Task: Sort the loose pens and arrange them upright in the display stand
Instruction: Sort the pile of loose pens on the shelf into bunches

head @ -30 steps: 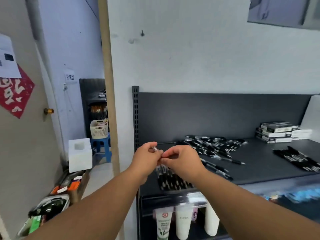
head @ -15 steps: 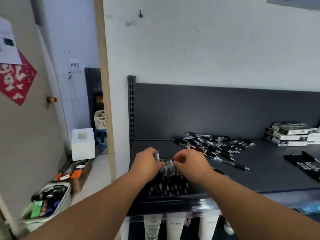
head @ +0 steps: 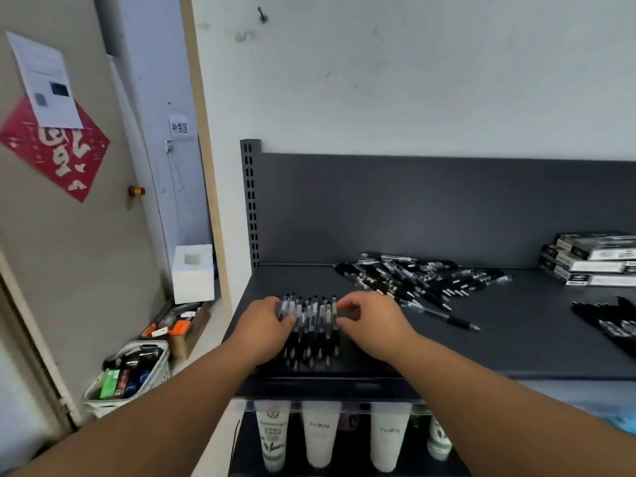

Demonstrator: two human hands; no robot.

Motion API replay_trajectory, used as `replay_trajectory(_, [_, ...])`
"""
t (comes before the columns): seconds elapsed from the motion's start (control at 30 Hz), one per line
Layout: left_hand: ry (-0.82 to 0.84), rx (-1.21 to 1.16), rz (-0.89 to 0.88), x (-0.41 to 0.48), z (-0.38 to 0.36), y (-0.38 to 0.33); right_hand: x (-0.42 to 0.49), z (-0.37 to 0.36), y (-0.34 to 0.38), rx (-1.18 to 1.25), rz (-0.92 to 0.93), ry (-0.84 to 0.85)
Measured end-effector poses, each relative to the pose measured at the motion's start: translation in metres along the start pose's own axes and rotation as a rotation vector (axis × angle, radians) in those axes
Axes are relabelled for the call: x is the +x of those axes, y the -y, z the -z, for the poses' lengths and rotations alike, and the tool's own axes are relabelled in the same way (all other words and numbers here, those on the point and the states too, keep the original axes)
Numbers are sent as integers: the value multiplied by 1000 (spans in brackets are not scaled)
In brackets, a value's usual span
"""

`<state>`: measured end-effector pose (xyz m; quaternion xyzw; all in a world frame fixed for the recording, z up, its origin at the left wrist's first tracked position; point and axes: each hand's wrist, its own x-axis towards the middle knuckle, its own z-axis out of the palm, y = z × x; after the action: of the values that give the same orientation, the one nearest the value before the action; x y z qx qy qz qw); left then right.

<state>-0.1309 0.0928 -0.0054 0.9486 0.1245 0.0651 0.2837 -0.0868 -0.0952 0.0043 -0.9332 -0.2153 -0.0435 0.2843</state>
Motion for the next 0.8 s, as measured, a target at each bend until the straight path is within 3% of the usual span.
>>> replay_trajectory(0.2, [-98, 49, 56, 5, -5, -16, -11, 49, -54, -18, -85, -119])
replay_trajectory(0.37, [-186, 39, -66, 5, -21, -53, -17, 64, -87, -51, -108, -86])
replay_trajectory(0.6, [-93, 286, -130, 21, -48, -79, -13, 60, -97, -39, -101, -22])
replay_trajectory(0.8, [-85, 347, -229, 45, -45, -96, 6, 57, -89, -91, -93, 29])
